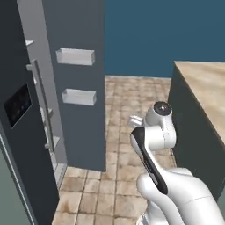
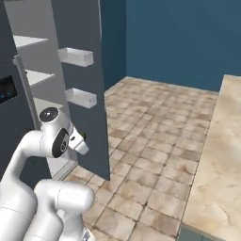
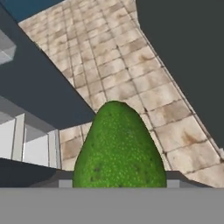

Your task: Place the avocado in the correct fridge rack based on whether it is a fruit or vegetable. Finally, close the fridge door.

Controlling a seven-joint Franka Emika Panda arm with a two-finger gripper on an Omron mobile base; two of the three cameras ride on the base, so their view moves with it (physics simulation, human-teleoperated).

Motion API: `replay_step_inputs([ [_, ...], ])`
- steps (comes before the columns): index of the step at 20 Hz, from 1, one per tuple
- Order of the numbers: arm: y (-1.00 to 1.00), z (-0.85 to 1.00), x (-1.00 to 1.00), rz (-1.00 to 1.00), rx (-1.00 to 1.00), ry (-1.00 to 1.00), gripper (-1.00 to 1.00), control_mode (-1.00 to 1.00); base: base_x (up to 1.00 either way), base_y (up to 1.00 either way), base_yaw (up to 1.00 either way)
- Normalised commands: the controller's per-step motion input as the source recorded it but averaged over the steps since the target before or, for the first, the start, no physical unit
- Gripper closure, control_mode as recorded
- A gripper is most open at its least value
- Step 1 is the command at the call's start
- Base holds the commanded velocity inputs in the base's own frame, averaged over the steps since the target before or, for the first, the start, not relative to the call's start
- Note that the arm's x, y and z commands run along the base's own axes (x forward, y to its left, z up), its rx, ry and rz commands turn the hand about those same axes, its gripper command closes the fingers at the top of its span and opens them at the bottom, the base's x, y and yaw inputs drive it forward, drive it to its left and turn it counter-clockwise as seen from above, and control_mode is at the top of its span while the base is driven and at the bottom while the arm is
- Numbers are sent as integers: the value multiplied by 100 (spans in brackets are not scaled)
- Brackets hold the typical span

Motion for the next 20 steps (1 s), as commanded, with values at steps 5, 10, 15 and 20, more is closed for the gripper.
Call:
replay_step_inputs([
  [5,0,0,0,0,0,0,100,100,100,1,56],
  [10,0,0,0,0,0,0,100,100,97,0,57],
  [15,0,0,0,0,0,0,100,100,63,0,57],
  [20,0,0,0,0,0,0,100,100,55,-10,50],
])
